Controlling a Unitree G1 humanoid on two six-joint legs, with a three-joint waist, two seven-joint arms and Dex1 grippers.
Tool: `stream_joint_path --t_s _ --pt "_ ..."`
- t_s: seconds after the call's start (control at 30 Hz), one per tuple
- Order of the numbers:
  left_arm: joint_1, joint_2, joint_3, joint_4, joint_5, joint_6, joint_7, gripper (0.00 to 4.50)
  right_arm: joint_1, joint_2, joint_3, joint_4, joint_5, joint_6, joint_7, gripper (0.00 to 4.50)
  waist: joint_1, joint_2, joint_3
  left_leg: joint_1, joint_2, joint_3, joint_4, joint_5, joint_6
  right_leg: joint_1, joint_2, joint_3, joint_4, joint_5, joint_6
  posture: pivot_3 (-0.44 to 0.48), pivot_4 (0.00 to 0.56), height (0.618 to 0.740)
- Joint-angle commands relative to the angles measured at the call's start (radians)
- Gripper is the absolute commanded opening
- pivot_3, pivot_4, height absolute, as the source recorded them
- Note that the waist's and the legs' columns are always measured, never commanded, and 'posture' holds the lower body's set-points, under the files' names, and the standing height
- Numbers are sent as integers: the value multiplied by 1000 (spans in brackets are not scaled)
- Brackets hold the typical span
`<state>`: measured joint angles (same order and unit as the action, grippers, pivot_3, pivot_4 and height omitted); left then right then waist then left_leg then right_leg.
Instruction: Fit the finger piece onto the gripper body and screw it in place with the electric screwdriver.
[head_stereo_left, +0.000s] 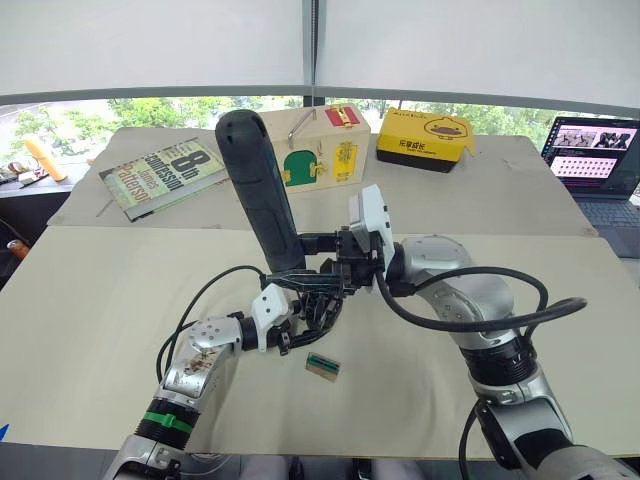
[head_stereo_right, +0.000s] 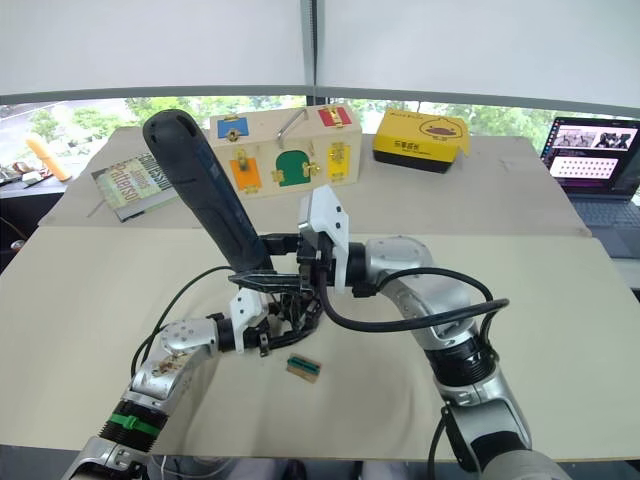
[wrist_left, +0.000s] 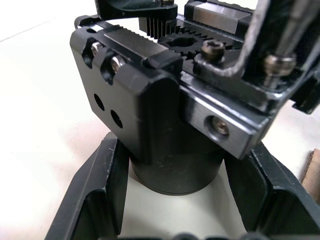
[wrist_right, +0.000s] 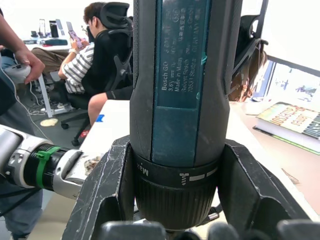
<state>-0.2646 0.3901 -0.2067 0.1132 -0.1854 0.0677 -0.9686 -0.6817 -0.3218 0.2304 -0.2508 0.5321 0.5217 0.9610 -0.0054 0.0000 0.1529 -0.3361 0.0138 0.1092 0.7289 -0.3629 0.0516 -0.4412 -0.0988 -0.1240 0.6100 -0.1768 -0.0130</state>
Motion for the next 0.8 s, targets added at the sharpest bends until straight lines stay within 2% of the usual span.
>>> stream_joint_path --t_s 0.03,0.5,0.8 --pt "33 9 -29 36 21 38 -2 2275 17 15 -25 -18 -3 -72 3 1897 0 0 0 0 0 0 0 0 0 0 0 0 0 0 0 0 150 740" --pt "31 24 -28 32 18 44 -13 2275 130 27 -22 39 -10 -145 3 1897 -6 1 -1 1 0 0 0 0 0 1 0 1 1 0 0 0 150 740" --pt "28 32 -29 30 15 51 -20 2275 123 22 18 90 -65 -140 -29 1897 -7 1 -3 4 0 0 -1 0 0 2 -6 1 1 0 0 0 150 740"
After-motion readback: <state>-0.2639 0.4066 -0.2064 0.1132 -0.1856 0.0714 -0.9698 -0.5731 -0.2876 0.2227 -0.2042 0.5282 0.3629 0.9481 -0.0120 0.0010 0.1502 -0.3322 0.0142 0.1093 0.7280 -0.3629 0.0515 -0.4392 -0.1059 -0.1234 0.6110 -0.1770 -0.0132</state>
